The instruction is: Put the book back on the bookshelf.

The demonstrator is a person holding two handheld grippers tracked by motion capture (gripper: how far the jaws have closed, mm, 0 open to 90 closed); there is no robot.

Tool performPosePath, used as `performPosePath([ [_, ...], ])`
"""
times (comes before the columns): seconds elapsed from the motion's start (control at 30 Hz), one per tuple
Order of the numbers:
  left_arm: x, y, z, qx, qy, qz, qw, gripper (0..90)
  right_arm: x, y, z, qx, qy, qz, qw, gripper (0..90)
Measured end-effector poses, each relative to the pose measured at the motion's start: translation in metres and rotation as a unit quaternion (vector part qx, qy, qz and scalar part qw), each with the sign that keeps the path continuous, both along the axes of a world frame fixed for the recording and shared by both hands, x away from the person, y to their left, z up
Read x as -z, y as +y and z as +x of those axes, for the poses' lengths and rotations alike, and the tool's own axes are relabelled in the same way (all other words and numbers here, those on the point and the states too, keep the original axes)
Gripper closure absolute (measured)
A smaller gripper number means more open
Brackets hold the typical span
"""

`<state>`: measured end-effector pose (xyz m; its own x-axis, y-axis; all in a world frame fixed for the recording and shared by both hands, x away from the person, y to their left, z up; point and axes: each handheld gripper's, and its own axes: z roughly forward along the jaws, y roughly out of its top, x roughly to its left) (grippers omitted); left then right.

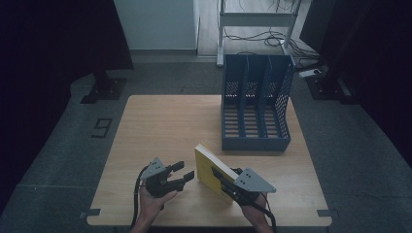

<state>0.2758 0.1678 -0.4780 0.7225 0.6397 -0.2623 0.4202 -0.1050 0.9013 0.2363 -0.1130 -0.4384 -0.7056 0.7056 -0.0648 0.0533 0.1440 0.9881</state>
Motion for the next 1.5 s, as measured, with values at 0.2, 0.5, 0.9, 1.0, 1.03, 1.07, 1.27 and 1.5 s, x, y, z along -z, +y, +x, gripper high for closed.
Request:
performPosePath([
  [0.2, 0.001, 0.0, 0.001, -0.001, 0.006, 0.001, 1.0, 37.0, -0.002, -0.005, 0.0, 0.008, -0.002, 0.003, 1.0, 74.3],
  [0.5, 0.001, 0.001, 0.001, 0.002, 0.005, 0.0, 1.0, 36.9, -0.009, -0.011, -0.003, 0.022, -0.012, 0.016, 0.9995, 74.2],
  [0.9, 0.001, 0.004, 0.001, -0.002, 0.007, 0.0, 1.0, 36.9, -0.014, -0.022, -0.002, 0.053, -0.018, 0.032, 0.9979, 74.2],
  [1.0, 0.001, 0.006, 0.002, -0.005, 0.008, 0.001, 0.9999, 36.8, -0.016, -0.024, -0.003, 0.056, -0.021, 0.036, 0.9976, 74.2],
  [1.03, 0.002, 0.006, 0.002, -0.008, 0.009, 0.002, 0.9999, 36.8, -0.017, -0.025, -0.003, 0.059, -0.022, 0.037, 0.9974, 74.2],
  [1.07, 0.002, 0.007, 0.003, -0.008, 0.009, 0.002, 0.9999, 36.9, -0.018, -0.026, -0.003, 0.061, -0.022, 0.038, 0.9972, 74.3],
  [1.27, 0.001, 0.012, 0.004, -0.015, 0.012, -0.002, 0.9998, 36.9, -0.023, -0.029, 0.0, 0.075, -0.031, 0.044, 0.9957, 74.3],
  [1.5, 0.002, 0.011, 0.004, -0.011, 0.016, -0.001, 0.9998, 36.6, -0.03, -0.028, 0.009, 0.086, -0.025, 0.044, 0.995, 74.3],
])
